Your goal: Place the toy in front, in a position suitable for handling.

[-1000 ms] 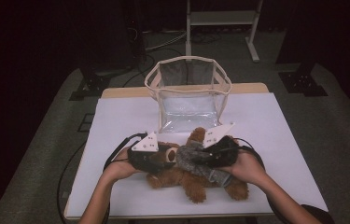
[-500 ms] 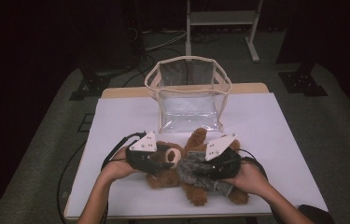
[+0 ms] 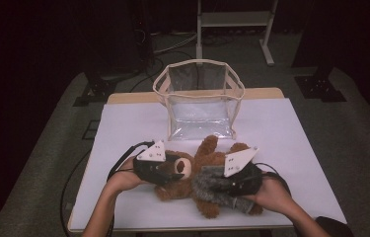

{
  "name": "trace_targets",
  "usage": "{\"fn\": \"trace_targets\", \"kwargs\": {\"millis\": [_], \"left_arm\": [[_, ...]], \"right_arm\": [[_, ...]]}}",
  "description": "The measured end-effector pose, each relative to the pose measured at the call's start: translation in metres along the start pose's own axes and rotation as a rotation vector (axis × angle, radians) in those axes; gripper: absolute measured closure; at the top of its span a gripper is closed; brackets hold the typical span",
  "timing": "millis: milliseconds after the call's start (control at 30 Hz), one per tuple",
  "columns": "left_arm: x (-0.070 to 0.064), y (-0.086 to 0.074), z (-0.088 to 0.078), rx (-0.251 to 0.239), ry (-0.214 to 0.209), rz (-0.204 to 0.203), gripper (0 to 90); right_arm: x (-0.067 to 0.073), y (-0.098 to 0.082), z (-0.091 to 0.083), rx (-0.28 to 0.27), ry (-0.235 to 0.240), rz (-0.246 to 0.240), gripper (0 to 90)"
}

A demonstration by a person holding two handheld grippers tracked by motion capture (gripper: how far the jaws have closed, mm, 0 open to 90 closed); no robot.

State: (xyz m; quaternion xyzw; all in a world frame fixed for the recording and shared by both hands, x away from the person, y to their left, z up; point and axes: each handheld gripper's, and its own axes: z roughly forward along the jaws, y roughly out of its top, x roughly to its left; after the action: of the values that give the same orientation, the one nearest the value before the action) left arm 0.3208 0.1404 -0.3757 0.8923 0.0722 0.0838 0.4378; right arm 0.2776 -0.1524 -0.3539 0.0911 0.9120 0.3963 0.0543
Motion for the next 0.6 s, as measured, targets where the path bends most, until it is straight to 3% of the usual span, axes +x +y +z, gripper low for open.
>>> {"fn": "trace_targets", "kwargs": {"millis": [67,167,233,267,333,400,467,600], "left_arm": [[-0.001,0.000,0.000,0.009,-0.008,0.010,40.5],[-0.002,0.000,0.000,0.012,-0.015,0.014,40.2],[-0.002,0.000,0.000,0.009,-0.017,0.010,39.9],[-0.002,0.000,0.000,0.007,-0.018,0.008,39.9],[-0.002,0.001,-0.002,0.012,-0.019,0.012,39.2],[-0.002,0.004,-0.005,0.008,-0.026,0.018,39.1],[-0.003,0.006,-0.008,-0.004,-0.034,0.020,39.3],[-0.005,0.012,-0.016,-0.054,-0.019,0.023,39.0]], "right_arm": [[-0.013,0.002,-0.018,-0.040,-0.060,0.024,75.5],[-0.024,0.002,-0.029,-0.052,-0.100,0.043,75.4],[-0.043,-0.003,-0.036,-0.063,-0.129,0.085,75.3],[-0.043,-0.003,-0.036,-0.063,-0.129,0.085,75.3],[-0.052,-0.014,-0.029,-0.035,-0.106,0.132,75.3],[-0.052,-0.019,-0.023,-0.024,-0.084,0.137,75.2],[-0.047,-0.027,-0.014,-0.031,-0.057,0.153,75.2],[-0.037,-0.036,-0.016,-0.066,-0.031,0.157,75.2]]}}
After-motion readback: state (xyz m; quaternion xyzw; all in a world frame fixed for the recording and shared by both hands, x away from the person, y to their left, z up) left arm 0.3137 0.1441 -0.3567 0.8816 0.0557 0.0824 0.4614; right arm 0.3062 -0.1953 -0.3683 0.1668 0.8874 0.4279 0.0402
